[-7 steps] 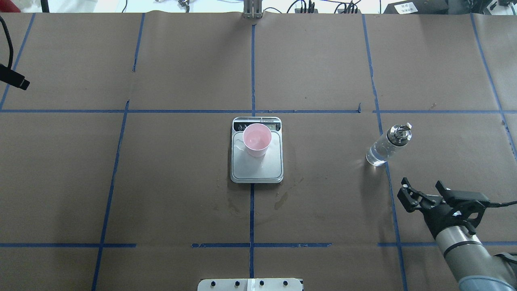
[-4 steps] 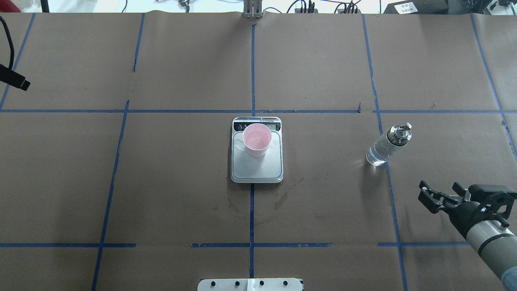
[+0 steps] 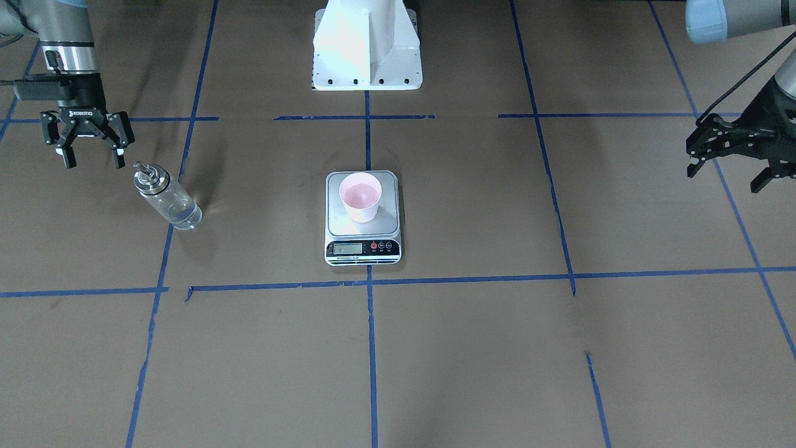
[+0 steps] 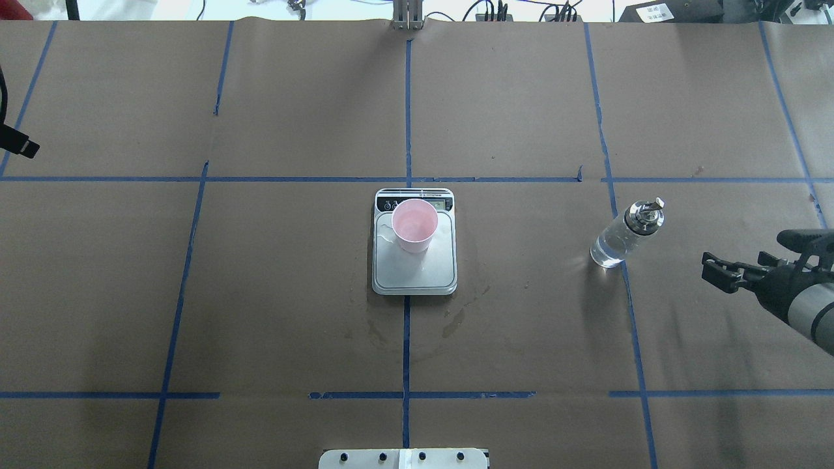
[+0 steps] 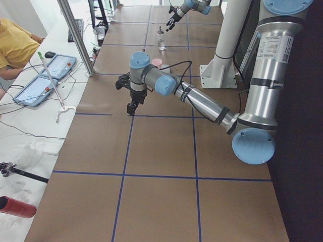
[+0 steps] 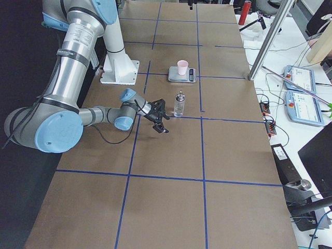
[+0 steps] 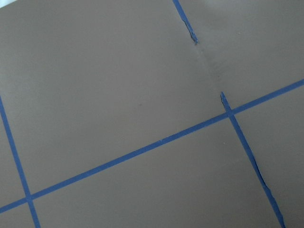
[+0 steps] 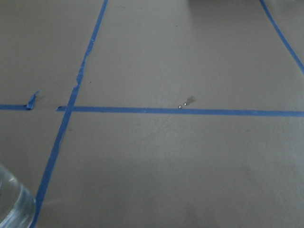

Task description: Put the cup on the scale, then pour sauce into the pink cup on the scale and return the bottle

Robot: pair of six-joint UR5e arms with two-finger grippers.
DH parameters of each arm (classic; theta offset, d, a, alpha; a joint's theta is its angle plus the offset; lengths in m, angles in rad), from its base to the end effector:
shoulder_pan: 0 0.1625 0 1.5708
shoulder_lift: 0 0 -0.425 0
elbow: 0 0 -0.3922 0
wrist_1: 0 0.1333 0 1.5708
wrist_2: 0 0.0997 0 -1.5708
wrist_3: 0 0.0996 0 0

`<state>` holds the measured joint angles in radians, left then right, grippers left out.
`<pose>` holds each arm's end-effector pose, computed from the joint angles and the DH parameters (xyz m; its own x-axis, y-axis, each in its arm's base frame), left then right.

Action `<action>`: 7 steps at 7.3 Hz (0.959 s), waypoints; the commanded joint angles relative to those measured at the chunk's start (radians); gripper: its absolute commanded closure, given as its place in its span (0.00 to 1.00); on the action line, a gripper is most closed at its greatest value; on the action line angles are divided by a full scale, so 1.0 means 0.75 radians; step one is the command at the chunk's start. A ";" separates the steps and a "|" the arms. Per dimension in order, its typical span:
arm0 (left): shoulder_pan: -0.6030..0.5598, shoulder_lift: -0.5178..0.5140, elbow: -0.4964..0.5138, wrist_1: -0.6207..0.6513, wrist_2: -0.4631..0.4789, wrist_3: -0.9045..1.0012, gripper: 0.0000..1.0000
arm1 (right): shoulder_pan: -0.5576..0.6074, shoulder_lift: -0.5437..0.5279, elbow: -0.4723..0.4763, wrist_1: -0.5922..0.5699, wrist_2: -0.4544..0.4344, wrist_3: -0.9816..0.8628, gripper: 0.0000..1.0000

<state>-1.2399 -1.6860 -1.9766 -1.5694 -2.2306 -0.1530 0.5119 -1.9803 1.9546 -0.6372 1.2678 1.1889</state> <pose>0.0989 -0.5102 0.4083 0.6838 0.4131 -0.6015 -0.1799 0.8943 0.4097 -0.2333 -0.3180 0.5424 0.7485 0.0126 0.6630 -0.4242 0.7776 0.4642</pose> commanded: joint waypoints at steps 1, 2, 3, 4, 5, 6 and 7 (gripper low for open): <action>-0.118 0.019 0.021 0.012 -0.024 0.165 0.00 | 0.436 0.081 -0.041 -0.013 0.522 -0.235 0.00; -0.197 0.033 0.024 0.019 -0.028 0.198 0.00 | 0.649 0.140 -0.102 -0.078 0.778 -0.322 0.00; -0.307 0.100 0.013 0.037 -0.111 0.228 0.00 | 0.872 0.240 -0.151 -0.255 1.017 -0.558 0.00; -0.339 0.145 0.019 0.037 -0.195 0.231 0.00 | 1.008 0.326 -0.150 -0.494 1.149 -0.757 0.00; -0.339 0.208 0.003 0.023 -0.204 0.233 0.00 | 1.060 0.378 -0.148 -0.717 1.179 -0.882 0.00; -0.335 0.229 0.013 0.027 -0.202 0.206 0.00 | 1.062 0.392 -0.150 -0.812 1.203 -0.942 0.00; -0.331 0.211 0.096 0.004 -0.198 0.137 0.00 | 1.068 0.382 -0.154 -0.880 1.271 -1.000 0.00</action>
<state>-1.4888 -1.5306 -1.9539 -1.5529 -2.3778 -0.0041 1.2962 -1.7002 1.8426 -1.2019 2.1644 0.5094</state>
